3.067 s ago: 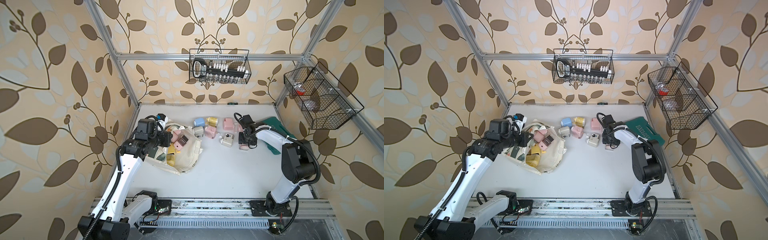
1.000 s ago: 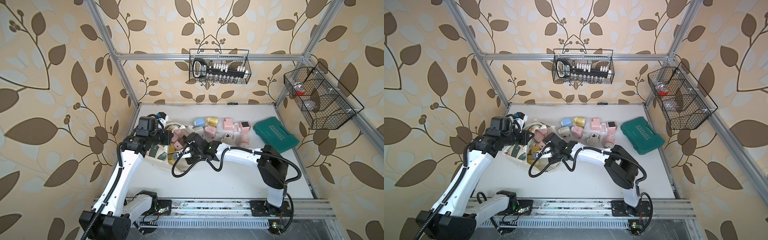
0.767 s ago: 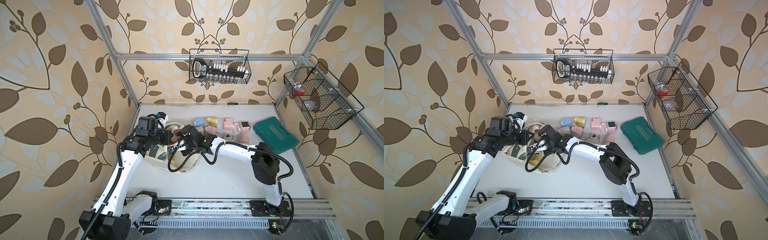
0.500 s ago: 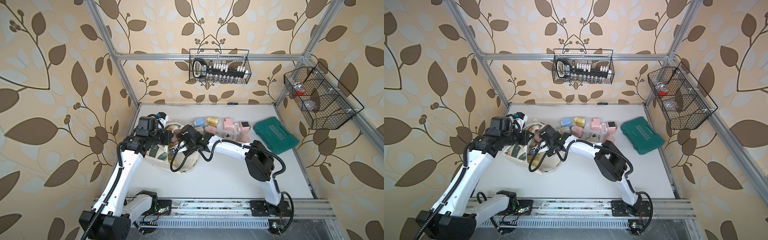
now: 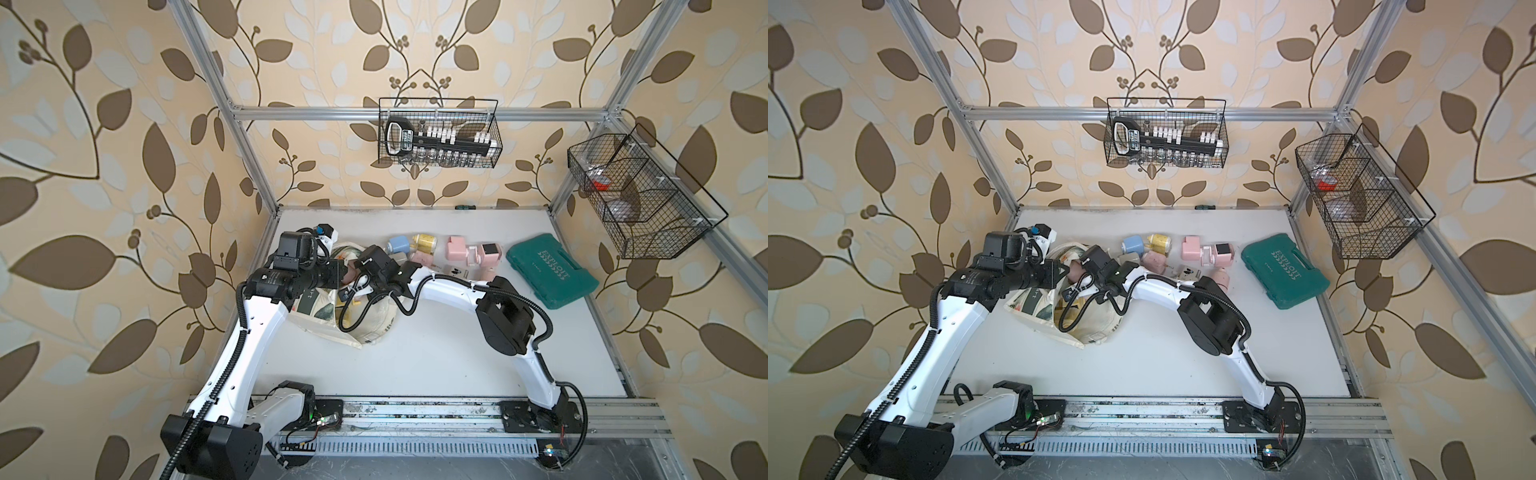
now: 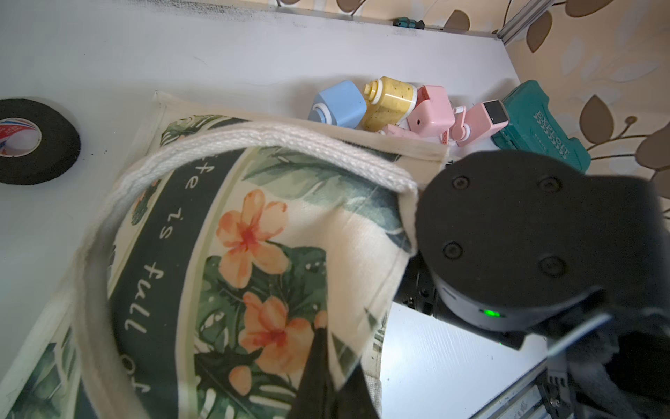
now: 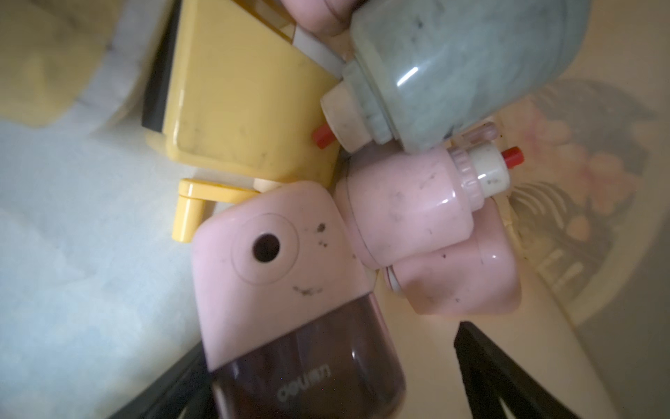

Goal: Take out the pencil sharpeners from the tote bags
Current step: Pick up the pencil sharpener from the canvas bag.

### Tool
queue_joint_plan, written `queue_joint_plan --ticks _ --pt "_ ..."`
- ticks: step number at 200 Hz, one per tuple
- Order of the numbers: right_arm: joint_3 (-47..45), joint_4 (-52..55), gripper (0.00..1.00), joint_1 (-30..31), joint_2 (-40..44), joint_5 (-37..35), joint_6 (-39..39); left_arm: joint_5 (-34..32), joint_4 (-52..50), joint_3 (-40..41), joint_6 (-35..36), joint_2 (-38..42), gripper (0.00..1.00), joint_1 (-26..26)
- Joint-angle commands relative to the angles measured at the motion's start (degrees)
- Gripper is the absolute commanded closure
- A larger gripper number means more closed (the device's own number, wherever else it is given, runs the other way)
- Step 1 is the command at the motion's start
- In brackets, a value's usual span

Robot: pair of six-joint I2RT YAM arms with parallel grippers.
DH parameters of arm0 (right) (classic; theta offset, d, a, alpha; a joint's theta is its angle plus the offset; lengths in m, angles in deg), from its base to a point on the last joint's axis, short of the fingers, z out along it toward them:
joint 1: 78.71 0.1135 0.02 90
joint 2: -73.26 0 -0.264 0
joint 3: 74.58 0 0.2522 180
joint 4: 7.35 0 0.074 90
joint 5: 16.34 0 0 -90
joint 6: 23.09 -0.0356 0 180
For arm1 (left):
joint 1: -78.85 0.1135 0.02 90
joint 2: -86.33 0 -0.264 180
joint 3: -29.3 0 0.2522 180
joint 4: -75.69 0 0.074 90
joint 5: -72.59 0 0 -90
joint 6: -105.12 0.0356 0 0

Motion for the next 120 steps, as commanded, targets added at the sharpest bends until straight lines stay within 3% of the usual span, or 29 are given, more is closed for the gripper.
queue_joint_plan --ticks 1,31,53,92,120 --pt "0.94 1.15 0.09 -0.29 -5.81 -2.58 0.79 3.98 2.15 -2.95 0.09 1.28 1.00 -0.56" --pt "0.49 1.50 0.19 0.05 -7.46 -3.35 -0.18 3.70 2.33 -2.31 0.17 1.84 1.00 -0.56" --pt "0.22 1.42 0.33 0.22 -7.48 -3.39 -1.51 3.87 2.51 -2.31 0.08 1.67 1.00 -0.56" --pt "-0.34 -0.25 0.42 0.74 -5.71 -4.86 -4.09 3.71 2.42 -2.27 -0.01 1.90 1.00 -0.56" --pt "-4.01 -1.69 0.47 1.10 0.22 0.16 -11.15 3.22 2.93 -1.47 -0.13 2.45 1.00 -0.56"
